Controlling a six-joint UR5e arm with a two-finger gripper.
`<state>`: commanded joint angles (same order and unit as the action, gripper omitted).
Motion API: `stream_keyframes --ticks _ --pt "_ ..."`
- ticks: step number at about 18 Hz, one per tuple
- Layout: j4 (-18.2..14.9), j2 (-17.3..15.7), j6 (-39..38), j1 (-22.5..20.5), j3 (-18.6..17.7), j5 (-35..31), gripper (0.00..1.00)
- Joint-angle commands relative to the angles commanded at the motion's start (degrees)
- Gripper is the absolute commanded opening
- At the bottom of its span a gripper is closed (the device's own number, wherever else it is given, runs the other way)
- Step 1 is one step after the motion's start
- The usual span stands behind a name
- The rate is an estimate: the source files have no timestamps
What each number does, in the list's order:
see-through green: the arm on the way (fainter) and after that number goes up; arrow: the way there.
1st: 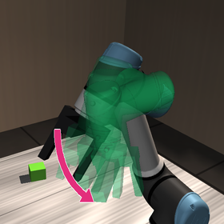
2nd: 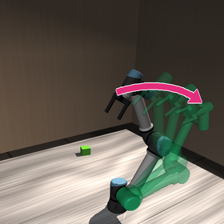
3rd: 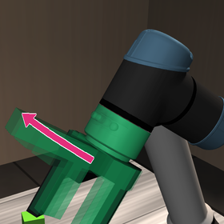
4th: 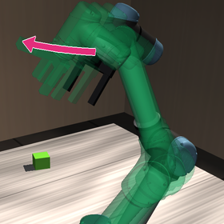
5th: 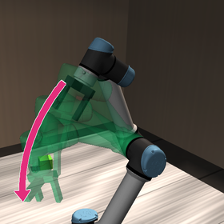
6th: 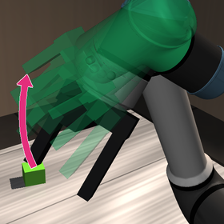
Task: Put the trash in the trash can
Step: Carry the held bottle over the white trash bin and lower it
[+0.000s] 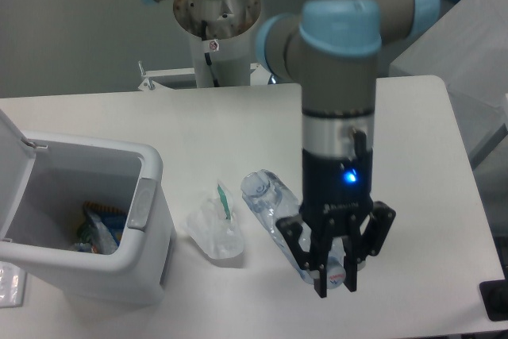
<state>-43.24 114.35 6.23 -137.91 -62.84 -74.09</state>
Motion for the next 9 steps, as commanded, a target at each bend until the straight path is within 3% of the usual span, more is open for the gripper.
stream_keyframes --ticks 9 --pt "0.0 -5.9 2.0 7.5 -0.7 0.0 0.26"
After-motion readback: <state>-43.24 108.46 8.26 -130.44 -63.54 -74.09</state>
